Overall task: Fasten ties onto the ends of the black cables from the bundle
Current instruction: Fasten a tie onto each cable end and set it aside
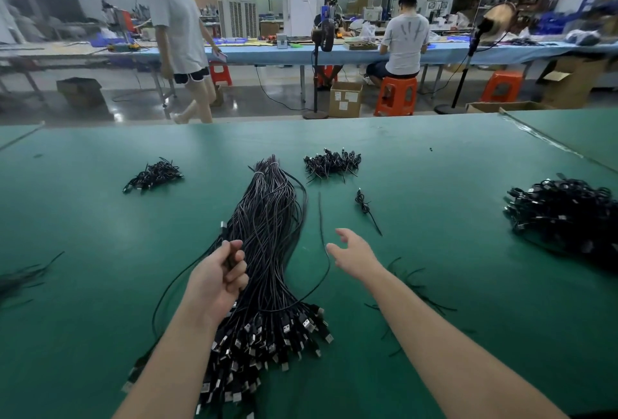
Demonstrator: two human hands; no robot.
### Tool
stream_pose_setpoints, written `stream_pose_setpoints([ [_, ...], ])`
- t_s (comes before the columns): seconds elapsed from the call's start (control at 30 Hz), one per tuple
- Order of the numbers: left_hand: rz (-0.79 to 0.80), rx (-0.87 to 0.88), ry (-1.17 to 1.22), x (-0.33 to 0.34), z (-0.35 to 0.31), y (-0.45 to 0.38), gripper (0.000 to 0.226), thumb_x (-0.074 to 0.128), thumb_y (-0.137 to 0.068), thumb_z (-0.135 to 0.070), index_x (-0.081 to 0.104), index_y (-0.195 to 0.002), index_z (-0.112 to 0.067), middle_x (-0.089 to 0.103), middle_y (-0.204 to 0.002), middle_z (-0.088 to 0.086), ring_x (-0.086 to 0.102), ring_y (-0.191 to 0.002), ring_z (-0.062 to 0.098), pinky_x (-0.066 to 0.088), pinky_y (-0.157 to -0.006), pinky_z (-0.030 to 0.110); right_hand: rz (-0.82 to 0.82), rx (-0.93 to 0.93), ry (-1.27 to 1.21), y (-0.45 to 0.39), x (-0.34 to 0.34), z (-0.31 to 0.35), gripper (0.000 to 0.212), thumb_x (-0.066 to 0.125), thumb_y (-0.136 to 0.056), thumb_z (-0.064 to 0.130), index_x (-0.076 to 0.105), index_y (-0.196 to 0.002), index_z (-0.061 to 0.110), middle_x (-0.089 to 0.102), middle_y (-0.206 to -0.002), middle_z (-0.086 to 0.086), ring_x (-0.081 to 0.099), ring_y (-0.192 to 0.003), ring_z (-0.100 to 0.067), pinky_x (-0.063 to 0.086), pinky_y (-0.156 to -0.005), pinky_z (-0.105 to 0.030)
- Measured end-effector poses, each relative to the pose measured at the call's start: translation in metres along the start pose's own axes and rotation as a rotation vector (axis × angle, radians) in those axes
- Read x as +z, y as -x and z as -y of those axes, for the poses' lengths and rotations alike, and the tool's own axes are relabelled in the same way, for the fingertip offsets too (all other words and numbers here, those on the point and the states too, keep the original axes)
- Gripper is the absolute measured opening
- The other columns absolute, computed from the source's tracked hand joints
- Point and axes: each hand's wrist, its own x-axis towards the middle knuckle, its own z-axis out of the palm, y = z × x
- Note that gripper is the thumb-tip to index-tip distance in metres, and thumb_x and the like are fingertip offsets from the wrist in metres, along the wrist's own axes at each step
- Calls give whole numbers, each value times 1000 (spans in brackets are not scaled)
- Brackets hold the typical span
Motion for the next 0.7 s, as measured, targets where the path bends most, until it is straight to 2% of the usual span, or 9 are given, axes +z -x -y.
stream_pose_setpoints([
  [0.1, 61, 42, -20, 13, 5, 1, 29, 43, -107, -28, 60, -97, -8, 40, -58, -2, 27, -44, 8, 25, -35, 21, 252, -202, 36, 12, 17, 13, 40, 41, -107, 38, 54, -142, 22, 62, -138, 2, 58, -126, -19, 44, -109, -34],
  [0.17, 107, 63, -31, 26, 8, 2, 31, 42, -107, -29, 62, -98, -7, 32, -53, -4, 25, -43, 9, 26, -35, 22, 501, -207, -32, 22, 30, 24, 46, 31, -108, 46, 54, -143, 25, 60, -141, 6, 50, -133, -10, 33, -116, -33],
  [0.23, 145, 71, -16, 37, 9, 3, 33, 40, -107, -30, 62, -101, -6, 28, -51, -5, 24, -43, 9, 26, -36, 22, 664, -170, -75, 29, 38, 31, 54, 23, -107, 55, 52, -144, 28, 58, -143, 7, 40, -138, -5, 23, -113, -29],
  [0.3, 169, 72, 24, 46, 5, 6, 35, 39, -107, -31, 62, -99, -6, 29, -51, -5, 24, -43, 9, 26, -37, 22, 755, -176, -106, 32, 42, 33, 56, 22, -108, 54, 60, -133, 22, 68, -126, 0, 50, -132, -11, 24, -114, -33],
  [0.4, 202, 62, 67, 53, -3, 12, 36, 42, -106, -33, 62, -87, -10, 54, -59, -1, 48, -47, 12, 37, -40, 22, 736, -277, -56, 33, 39, 32, 37, 45, -107, 41, 72, -103, 15, 68, -92, 2, 60, -90, -13, 45, -102, -35],
  [0.47, 256, 39, 30, 51, -6, 17, 45, 41, -106, -35, 68, -76, -14, 75, -84, 8, 73, -69, 20, 48, -44, 24, 690, -293, -35, 29, 33, 30, 26, 55, -104, 33, 70, -87, 21, 65, -85, 11, 56, -79, -6, 50, -90, -29],
  [0.5, 302, 20, -6, 49, -7, 20, 49, 41, -105, -36, 71, -72, -16, 77, -97, 13, 76, -80, 24, 52, -47, 25, 680, -289, -25, 26, 28, 28, 25, 57, -103, 34, 69, -83, 24, 63, -83, 11, 55, -77, -6, 49, -85, -27],
  [0.6, 459, -60, -133, 43, -9, 27, 45, 44, -99, -37, 76, -77, -14, 71, -117, 25, 74, -97, 35, 60, -60, 35, 649, -226, 62, 19, 10, 24, 26, 58, -100, 34, 63, -79, 20, 52, -80, -2, 45, -75, -14, 38, -78, -29],
  [0.7, 589, -154, -283, 37, 1, 30, 44, 42, -103, -31, 73, -97, 0, 61, -125, 37, 63, -115, 50, 58, -86, 58, 603, -169, 33, 12, -5, 28, 30, 48, -99, 15, 50, -69, 17, 39, -68, 0, 33, -59, -10, 30, -64, -29],
])
